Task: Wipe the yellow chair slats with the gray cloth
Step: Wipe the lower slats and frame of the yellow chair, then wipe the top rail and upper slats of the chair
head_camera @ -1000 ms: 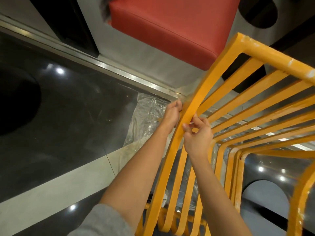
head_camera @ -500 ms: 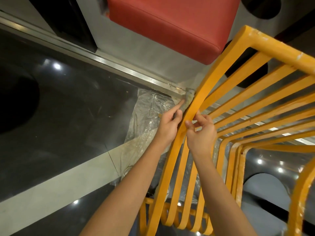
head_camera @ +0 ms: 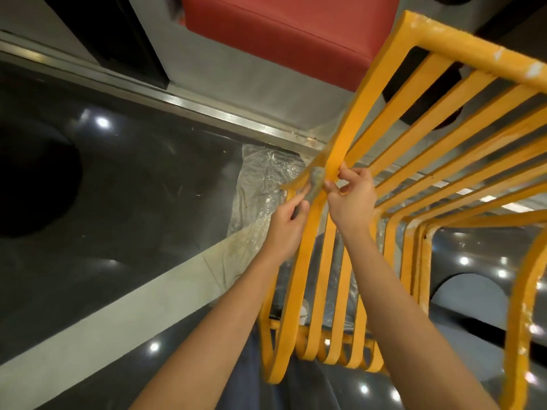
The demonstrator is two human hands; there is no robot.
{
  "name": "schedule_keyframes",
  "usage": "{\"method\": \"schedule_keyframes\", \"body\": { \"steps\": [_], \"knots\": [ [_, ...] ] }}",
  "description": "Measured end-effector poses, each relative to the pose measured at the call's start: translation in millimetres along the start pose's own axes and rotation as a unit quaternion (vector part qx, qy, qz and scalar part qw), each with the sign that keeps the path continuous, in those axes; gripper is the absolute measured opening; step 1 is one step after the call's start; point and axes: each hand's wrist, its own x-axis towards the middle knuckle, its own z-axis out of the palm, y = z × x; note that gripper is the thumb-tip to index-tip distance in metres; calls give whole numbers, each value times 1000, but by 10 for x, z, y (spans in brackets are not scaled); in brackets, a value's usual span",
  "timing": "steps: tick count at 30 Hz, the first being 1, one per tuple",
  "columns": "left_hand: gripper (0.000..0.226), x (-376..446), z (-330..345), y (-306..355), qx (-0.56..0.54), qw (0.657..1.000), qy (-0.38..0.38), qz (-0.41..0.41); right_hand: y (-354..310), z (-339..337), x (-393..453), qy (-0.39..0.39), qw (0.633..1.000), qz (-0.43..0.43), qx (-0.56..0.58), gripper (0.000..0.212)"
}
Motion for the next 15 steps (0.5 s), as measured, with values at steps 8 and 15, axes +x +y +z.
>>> {"method": "schedule_keyframes", "body": {
  "steps": [8,15],
  "knots": [
    [32,-227,-351,408,72,991,-2,-113,-176,-300,-175,-50,998,27,-4,59],
    [31,-207,-61,1229,-48,994,80,-58,-632,-684,-662,-111,962,-72,238,57]
  ]
}}
